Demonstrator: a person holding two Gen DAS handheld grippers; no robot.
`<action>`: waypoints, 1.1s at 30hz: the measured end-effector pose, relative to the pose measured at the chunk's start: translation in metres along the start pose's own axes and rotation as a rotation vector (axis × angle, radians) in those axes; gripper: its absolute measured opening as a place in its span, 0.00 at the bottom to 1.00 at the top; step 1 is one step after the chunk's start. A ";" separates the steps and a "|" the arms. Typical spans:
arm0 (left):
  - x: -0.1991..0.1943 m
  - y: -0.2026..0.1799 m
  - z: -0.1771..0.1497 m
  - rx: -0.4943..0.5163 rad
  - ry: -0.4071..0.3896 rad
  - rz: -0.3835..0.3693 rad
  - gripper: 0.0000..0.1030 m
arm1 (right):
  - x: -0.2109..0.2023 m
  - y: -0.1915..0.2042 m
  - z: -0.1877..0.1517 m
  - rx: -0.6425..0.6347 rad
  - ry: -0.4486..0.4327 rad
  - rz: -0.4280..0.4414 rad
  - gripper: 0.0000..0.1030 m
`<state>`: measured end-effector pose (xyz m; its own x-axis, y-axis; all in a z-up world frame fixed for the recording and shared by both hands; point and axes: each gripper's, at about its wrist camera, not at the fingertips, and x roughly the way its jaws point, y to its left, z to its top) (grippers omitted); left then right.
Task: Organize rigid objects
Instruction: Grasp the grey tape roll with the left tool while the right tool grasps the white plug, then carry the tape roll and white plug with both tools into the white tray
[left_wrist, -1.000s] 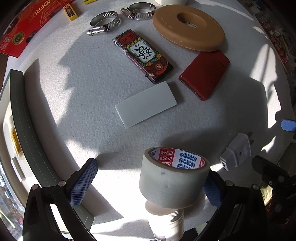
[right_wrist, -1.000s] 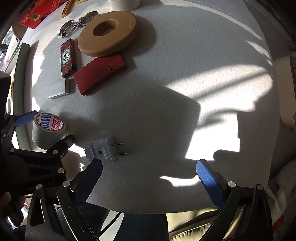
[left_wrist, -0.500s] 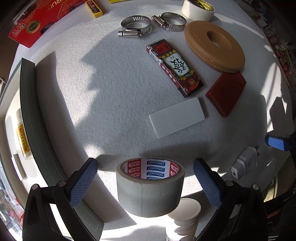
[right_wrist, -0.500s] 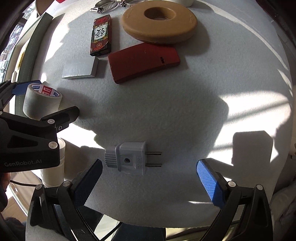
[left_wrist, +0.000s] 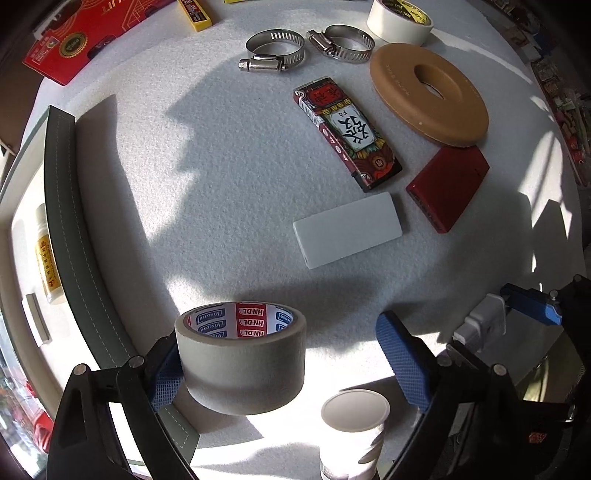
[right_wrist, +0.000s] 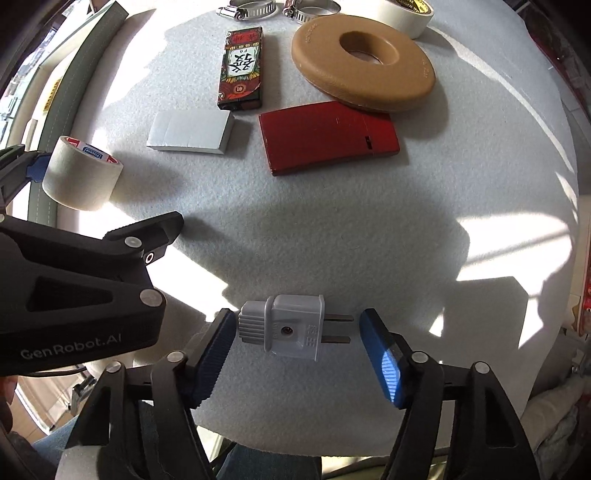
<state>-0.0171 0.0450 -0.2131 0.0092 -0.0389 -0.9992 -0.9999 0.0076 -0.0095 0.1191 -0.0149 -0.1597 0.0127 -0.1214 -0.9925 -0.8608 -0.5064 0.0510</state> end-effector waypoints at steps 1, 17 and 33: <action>-0.003 0.000 -0.001 0.004 -0.012 -0.001 0.79 | -0.002 0.002 0.006 0.000 0.009 0.003 0.57; -0.023 0.033 -0.020 -0.027 -0.034 -0.115 0.54 | -0.028 -0.030 -0.005 0.131 -0.006 0.046 0.57; -0.087 0.049 -0.036 -0.034 -0.137 -0.167 0.54 | -0.079 -0.054 0.013 0.147 -0.054 0.035 0.57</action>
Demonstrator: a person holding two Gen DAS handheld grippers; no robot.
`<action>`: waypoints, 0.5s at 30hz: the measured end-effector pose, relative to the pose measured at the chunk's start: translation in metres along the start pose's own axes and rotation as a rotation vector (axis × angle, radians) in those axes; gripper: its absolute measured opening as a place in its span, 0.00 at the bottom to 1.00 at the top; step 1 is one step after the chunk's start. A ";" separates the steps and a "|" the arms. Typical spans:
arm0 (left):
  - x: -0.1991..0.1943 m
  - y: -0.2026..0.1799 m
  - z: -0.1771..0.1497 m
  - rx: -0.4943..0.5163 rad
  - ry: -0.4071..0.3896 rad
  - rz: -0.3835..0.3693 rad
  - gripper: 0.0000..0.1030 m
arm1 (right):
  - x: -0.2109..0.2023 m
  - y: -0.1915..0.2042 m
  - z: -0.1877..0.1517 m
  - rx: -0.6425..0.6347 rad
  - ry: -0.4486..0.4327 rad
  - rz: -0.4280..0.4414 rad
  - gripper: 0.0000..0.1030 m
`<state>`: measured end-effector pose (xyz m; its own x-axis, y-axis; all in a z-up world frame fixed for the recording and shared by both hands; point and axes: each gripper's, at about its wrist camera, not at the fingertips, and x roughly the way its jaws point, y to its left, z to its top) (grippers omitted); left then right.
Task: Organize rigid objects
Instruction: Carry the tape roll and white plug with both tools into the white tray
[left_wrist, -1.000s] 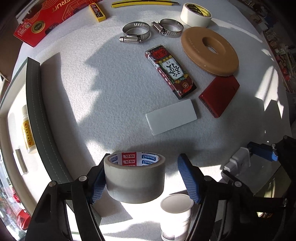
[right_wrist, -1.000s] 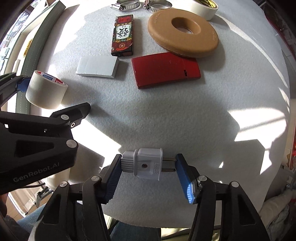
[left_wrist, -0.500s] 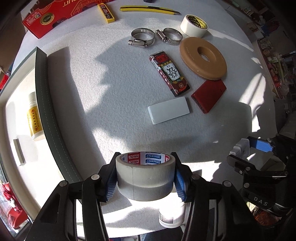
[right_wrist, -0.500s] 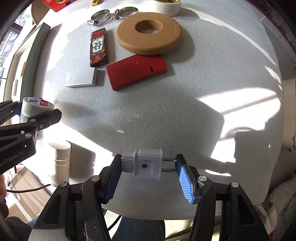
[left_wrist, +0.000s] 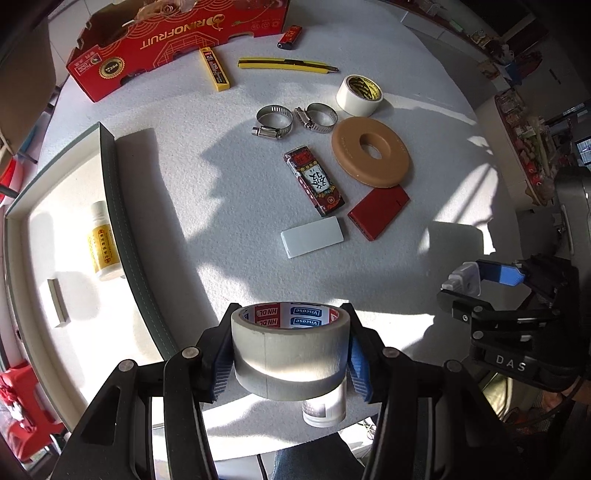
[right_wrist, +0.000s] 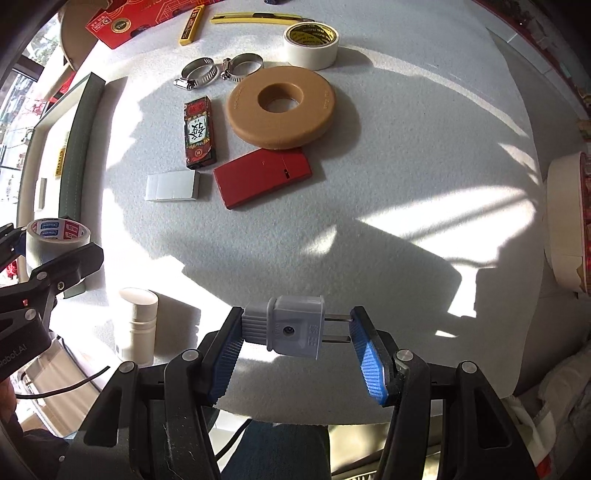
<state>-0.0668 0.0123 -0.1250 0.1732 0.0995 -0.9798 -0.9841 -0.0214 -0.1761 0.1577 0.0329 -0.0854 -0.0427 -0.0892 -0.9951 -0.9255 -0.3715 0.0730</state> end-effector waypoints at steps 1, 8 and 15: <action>-0.003 0.003 0.000 -0.009 -0.009 0.000 0.54 | -0.005 0.002 0.000 -0.004 -0.005 -0.001 0.57; -0.014 0.028 -0.001 -0.095 -0.069 0.002 0.54 | -0.035 0.027 -0.001 -0.069 -0.039 -0.028 0.57; -0.028 0.061 -0.014 -0.183 -0.117 0.014 0.54 | -0.056 0.054 0.005 -0.161 -0.063 -0.047 0.57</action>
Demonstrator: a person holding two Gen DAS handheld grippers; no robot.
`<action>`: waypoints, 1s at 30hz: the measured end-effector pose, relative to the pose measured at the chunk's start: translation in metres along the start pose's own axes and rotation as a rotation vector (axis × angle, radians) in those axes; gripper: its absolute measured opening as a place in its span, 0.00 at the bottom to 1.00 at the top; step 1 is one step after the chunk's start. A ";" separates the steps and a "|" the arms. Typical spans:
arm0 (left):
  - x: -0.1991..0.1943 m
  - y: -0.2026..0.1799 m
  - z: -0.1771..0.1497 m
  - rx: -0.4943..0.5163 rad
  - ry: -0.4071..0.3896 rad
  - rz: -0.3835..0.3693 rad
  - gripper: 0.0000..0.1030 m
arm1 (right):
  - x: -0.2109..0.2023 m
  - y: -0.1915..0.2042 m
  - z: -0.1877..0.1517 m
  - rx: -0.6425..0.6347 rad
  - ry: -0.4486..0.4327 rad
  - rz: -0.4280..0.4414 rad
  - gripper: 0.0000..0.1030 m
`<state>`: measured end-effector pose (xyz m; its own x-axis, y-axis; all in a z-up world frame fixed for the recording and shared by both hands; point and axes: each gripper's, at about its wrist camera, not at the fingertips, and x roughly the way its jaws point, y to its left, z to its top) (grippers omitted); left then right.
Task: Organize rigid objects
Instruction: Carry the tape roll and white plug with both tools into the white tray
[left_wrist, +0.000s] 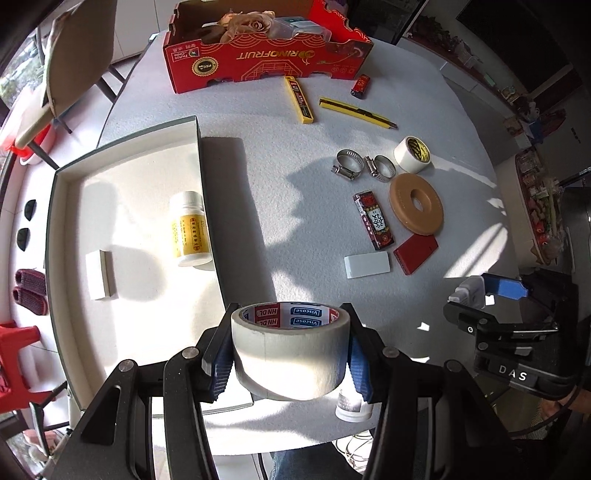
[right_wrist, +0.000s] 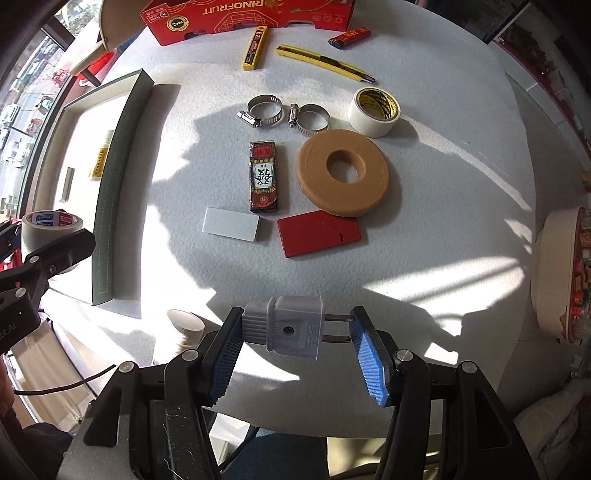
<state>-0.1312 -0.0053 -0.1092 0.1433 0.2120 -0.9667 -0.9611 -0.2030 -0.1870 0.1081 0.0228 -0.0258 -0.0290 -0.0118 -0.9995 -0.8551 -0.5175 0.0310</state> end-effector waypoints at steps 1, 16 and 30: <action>-0.002 0.006 -0.001 -0.013 -0.006 0.002 0.54 | -0.002 0.006 0.002 -0.013 -0.004 -0.001 0.57; -0.022 0.096 -0.035 -0.235 -0.054 0.097 0.54 | 0.008 0.088 0.030 -0.236 -0.050 0.031 0.57; -0.018 0.150 -0.065 -0.415 -0.032 0.159 0.54 | 0.006 0.160 0.055 -0.376 -0.065 0.096 0.57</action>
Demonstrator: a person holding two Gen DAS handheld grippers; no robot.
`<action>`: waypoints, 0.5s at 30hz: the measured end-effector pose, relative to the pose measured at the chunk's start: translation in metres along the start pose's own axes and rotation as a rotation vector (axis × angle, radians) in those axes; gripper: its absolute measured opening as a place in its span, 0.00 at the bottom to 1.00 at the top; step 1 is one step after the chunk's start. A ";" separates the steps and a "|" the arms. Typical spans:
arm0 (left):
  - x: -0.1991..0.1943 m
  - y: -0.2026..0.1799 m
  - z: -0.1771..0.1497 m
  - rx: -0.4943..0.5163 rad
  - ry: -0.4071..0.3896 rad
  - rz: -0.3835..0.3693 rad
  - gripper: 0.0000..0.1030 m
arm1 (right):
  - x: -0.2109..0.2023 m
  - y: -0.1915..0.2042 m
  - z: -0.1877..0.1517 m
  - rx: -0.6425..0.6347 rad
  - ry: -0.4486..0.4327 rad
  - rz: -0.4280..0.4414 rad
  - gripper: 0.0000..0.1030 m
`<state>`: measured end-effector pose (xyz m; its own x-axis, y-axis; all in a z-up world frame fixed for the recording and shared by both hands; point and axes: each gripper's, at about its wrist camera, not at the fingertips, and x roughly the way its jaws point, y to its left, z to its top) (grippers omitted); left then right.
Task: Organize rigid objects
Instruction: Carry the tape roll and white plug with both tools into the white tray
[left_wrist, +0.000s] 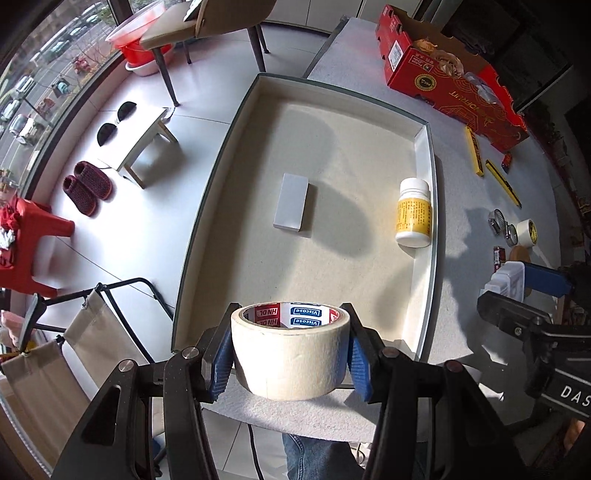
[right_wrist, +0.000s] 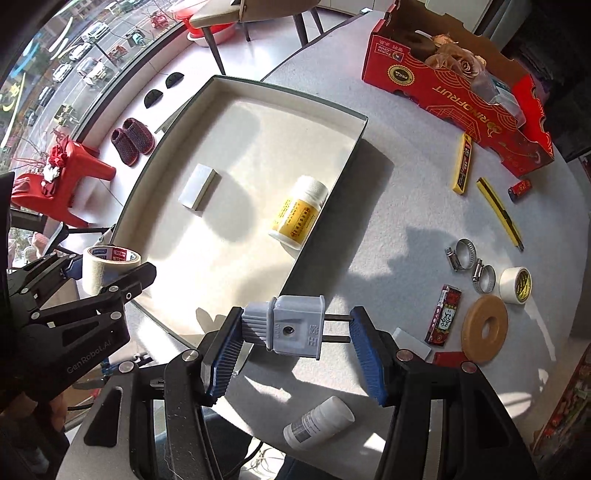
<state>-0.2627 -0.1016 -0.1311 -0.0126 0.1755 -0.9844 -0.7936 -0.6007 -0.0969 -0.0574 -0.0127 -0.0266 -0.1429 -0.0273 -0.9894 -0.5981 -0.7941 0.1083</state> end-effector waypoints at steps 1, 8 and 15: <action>0.001 0.001 0.000 -0.003 0.001 0.002 0.54 | 0.001 0.002 0.002 -0.006 0.004 0.001 0.57; 0.007 0.004 0.003 -0.019 0.009 0.003 0.54 | 0.008 0.012 0.014 -0.034 0.020 0.004 0.57; 0.012 0.007 0.009 -0.028 0.017 0.010 0.54 | 0.013 0.017 0.028 -0.042 0.026 0.009 0.57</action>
<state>-0.2735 -0.0965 -0.1425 -0.0099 0.1569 -0.9876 -0.7760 -0.6241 -0.0913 -0.0919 -0.0097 -0.0354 -0.1274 -0.0503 -0.9906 -0.5632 -0.8185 0.1140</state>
